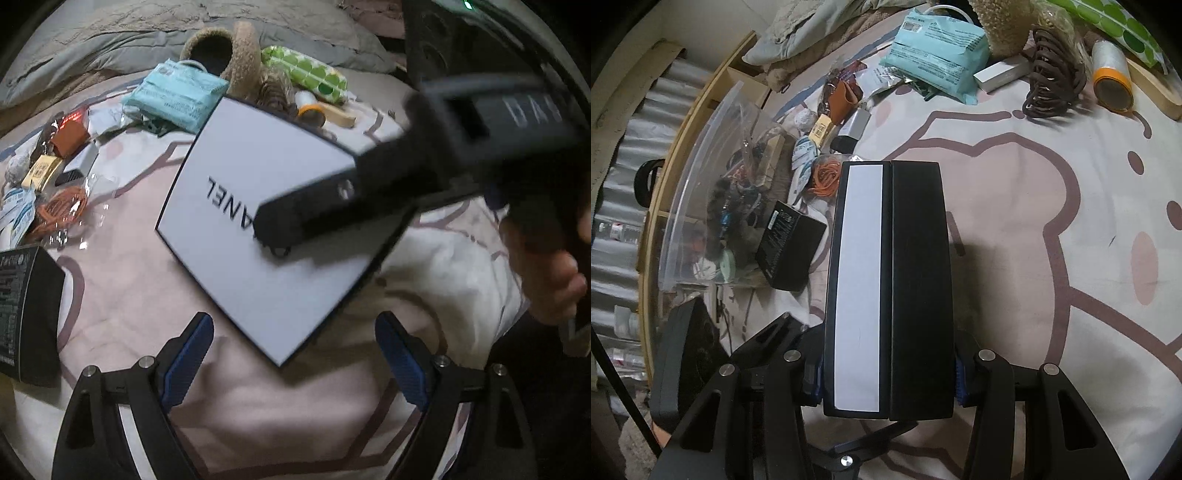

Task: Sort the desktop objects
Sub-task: 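Carry the held CHANEL box with right gripper over to the clear bin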

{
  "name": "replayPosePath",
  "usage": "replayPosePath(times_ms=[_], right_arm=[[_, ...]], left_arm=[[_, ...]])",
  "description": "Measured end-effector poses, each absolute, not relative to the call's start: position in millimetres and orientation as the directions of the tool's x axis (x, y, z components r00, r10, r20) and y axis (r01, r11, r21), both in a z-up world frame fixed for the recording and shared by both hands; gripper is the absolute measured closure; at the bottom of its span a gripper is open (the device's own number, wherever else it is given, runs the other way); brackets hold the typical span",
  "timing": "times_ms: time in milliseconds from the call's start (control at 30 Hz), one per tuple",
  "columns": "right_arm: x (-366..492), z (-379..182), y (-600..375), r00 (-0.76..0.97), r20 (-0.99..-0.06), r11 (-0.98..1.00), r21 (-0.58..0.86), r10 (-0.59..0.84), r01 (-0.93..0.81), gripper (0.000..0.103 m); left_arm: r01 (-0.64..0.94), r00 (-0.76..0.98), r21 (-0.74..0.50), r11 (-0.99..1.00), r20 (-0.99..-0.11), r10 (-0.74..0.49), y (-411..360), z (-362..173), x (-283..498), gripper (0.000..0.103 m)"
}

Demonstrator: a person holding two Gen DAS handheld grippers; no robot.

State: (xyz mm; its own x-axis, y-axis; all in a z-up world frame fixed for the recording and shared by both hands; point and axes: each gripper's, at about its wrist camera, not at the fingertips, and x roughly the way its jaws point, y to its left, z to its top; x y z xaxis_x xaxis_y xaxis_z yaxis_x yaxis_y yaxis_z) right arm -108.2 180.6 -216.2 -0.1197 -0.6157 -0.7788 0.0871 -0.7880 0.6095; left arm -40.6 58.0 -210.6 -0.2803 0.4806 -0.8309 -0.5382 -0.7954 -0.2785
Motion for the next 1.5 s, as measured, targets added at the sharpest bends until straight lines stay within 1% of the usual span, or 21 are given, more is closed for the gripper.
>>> replayPosePath(times_ms=[67,100,133,200,267,433,733,900,1133,1233,1400,1500], right_arm=[[-108.1,-214.3,181.4,-0.120,-0.773,-0.782,0.617,-0.623,0.089,0.053],[-108.3,-212.2,182.8,-0.131,-0.772,-0.783,0.615,-0.622,0.092,0.053],[-108.8,-210.3,184.9,-0.140,-0.771,-0.783,0.614,-0.621,0.094,0.053],[-110.7,-207.0,189.4,-0.157,-0.761,-0.776,0.624,-0.630,0.090,0.053],[-112.3,-202.1,191.9,-0.174,-0.749,-0.767,0.636,-0.640,0.084,0.052],[-114.6,-181.8,190.8,-0.225,-0.736,-0.768,0.629,-0.638,0.123,0.052],[-115.7,-132.1,174.3,-0.320,-0.689,-0.759,0.602,-0.650,0.246,0.053],[-114.4,-101.4,163.0,-0.354,-0.663,-0.751,0.584,-0.660,0.307,0.052],[-112.5,-57.9,138.7,-0.397,-0.601,-0.720,0.564,-0.694,0.405,0.052],[-114.2,-42.6,120.9,-0.406,-0.584,-0.710,0.545,-0.703,0.447,0.052],[-121.2,-27.9,88.2,-0.395,-0.573,-0.691,0.513,-0.718,0.510,0.053],[-126.4,-22.5,62.9,-0.378,-0.585,-0.684,0.486,-0.717,0.545,0.052]], left_arm=[[-0.535,-0.297,-0.279,-0.798,-0.822,0.486,58.3,-204.9,-44.4,0.017],[-0.527,-0.303,-0.284,-0.801,-0.818,0.489,57.3,-202.5,-47.1,0.023],[-0.521,-0.309,-0.287,-0.804,-0.815,0.491,55.4,-201.1,-49.4,0.025],[-0.526,-0.316,-0.290,-0.800,-0.806,0.500,55.6,-195.8,-52.3,0.026],[-0.538,-0.339,-0.263,-0.801,-0.802,0.492,57.3,-190.7,-54.6,0.026],[-0.546,-0.392,-0.232,-0.805,-0.778,0.490,55.2,-169.2,-57.7,0.026],[-0.553,-0.520,-0.114,-0.825,-0.726,0.449,40.3,-121.0,-55.4,0.026],[-0.544,-0.592,-0.063,-0.837,-0.678,0.436,24.2,-93.8,-52.1,0.026],[-0.491,-0.707,0.022,-0.871,-0.595,0.383,-4.1,-52.5,-44.1,0.026],[-0.462,-0.739,0.039,-0.886,-0.570,0.360,-20.2,-41.1,-45.7,0.026],[-0.407,-0.779,0.058,-0.912,-0.544,0.313,-51.0,-32.6,-52.0,0.027],[-0.371,-0.809,0.090,-0.924,-0.520,0.274,-70.5,-30.3,-51.1,0.030]])
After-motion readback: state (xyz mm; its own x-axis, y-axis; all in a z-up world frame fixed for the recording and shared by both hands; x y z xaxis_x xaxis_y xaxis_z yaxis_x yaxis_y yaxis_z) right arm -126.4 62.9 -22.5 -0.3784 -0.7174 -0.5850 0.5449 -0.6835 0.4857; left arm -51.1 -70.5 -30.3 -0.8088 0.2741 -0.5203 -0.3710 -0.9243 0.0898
